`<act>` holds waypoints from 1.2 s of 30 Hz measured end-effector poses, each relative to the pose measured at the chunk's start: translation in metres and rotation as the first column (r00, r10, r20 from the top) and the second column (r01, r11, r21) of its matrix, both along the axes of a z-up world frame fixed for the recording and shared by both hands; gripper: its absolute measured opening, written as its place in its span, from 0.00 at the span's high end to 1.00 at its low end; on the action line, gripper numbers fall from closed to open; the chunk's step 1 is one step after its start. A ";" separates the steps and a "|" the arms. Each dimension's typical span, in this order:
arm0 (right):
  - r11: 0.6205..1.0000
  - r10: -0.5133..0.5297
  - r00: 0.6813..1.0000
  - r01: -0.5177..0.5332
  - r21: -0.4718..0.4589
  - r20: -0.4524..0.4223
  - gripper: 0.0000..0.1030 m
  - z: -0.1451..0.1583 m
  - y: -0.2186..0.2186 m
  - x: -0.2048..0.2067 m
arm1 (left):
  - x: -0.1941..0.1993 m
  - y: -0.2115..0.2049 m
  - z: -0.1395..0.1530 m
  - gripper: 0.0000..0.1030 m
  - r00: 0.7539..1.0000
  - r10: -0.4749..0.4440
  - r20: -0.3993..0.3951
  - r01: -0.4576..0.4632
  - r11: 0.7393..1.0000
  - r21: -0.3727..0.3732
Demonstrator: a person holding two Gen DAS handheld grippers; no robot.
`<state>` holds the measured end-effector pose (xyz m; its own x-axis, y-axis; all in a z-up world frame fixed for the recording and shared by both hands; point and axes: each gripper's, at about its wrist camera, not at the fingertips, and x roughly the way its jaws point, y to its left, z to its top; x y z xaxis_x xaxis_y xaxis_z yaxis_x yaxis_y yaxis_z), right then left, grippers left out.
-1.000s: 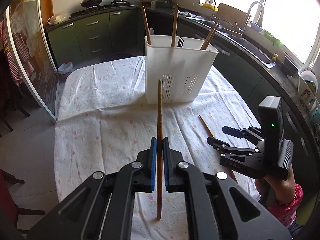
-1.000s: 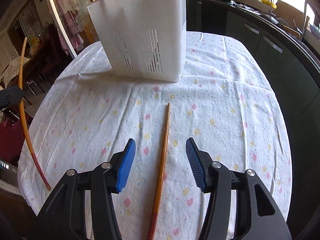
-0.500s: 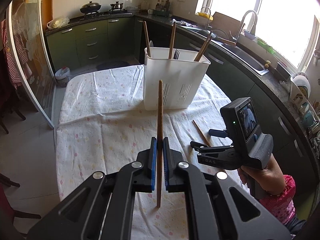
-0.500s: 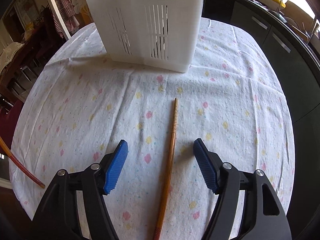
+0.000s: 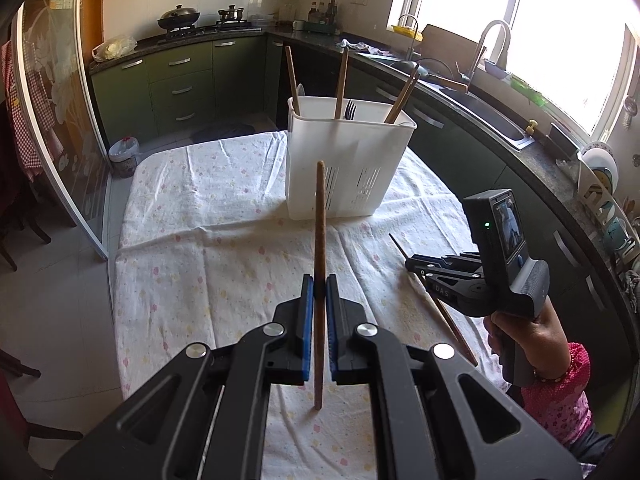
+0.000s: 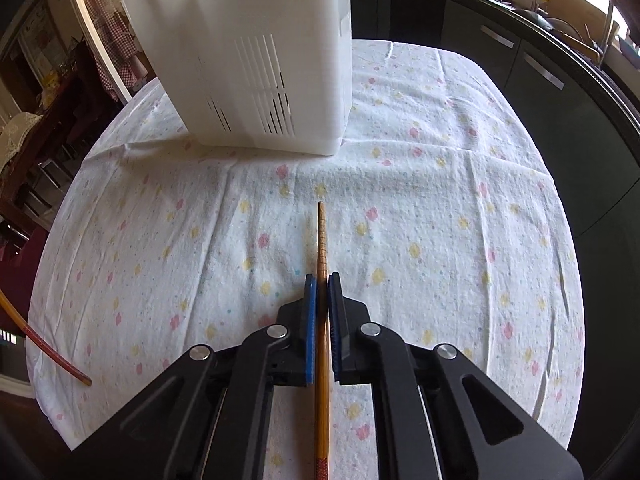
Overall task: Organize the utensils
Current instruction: 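Raise the left gripper's chopstick into the basket while the right gripper carries its chopstick there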
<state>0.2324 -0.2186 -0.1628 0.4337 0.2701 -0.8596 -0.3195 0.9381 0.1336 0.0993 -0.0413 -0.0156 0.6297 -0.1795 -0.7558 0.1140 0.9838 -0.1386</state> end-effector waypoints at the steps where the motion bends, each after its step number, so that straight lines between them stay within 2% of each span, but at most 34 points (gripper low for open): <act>1: 1.000 -0.003 1.000 0.002 0.026 0.009 0.93 0.005 -0.005 -0.002 | 0.000 0.000 0.001 0.94 1.000 -0.001 0.004 0.001 1.000 -0.002; 12: 0.963 -0.092 0.985 0.050 0.264 0.149 0.93 0.072 -0.061 -0.052 | 0.004 -0.009 0.021 0.94 0.998 -0.031 0.049 0.032 0.999 -0.008; 19: 0.944 -0.104 0.975 0.034 0.327 0.198 0.93 0.096 -0.075 -0.078 | 0.008 -0.020 0.040 0.94 0.994 -0.054 0.097 0.054 0.999 0.002; 28: 0.933 -0.107 0.974 0.029 0.359 0.200 0.93 0.099 -0.082 -0.086 | 0.020 -0.029 0.082 0.94 0.983 -0.071 0.168 0.071 0.997 0.003; 36: 0.928 -0.104 0.977 0.028 0.371 0.186 0.93 0.091 -0.087 -0.084 | 0.046 -0.029 0.142 0.94 0.949 -0.008 0.314 -0.001 1.000 0.029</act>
